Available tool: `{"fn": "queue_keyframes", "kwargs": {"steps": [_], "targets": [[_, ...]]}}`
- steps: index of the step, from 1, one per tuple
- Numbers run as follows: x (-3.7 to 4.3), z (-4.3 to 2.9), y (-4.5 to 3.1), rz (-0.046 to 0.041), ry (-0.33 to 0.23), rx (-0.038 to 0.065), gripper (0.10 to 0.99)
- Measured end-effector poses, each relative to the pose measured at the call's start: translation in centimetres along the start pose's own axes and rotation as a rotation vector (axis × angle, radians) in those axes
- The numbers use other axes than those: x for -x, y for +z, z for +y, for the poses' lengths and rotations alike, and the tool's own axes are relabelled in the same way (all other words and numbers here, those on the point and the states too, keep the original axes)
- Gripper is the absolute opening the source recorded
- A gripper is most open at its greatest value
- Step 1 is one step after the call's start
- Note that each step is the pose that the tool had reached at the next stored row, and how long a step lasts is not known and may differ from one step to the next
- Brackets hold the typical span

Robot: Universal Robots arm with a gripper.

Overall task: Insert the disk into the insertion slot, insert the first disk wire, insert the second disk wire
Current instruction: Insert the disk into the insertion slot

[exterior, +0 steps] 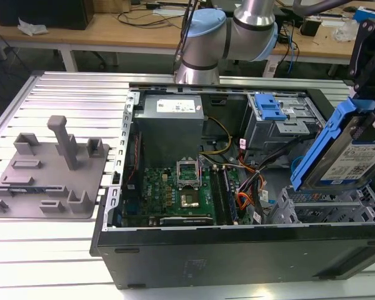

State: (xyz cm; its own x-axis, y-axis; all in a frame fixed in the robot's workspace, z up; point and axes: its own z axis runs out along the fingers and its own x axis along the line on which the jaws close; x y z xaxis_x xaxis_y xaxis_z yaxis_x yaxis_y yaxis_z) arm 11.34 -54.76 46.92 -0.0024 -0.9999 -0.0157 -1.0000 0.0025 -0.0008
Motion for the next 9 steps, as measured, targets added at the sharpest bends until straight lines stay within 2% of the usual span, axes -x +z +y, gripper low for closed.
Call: {"fn": "queue_keyframes", "kwargs": {"steps": [9], "targets": [[-0.01, -0.02, 0.35, 0.0000, 0.001, 0.000, 0.365]]}}
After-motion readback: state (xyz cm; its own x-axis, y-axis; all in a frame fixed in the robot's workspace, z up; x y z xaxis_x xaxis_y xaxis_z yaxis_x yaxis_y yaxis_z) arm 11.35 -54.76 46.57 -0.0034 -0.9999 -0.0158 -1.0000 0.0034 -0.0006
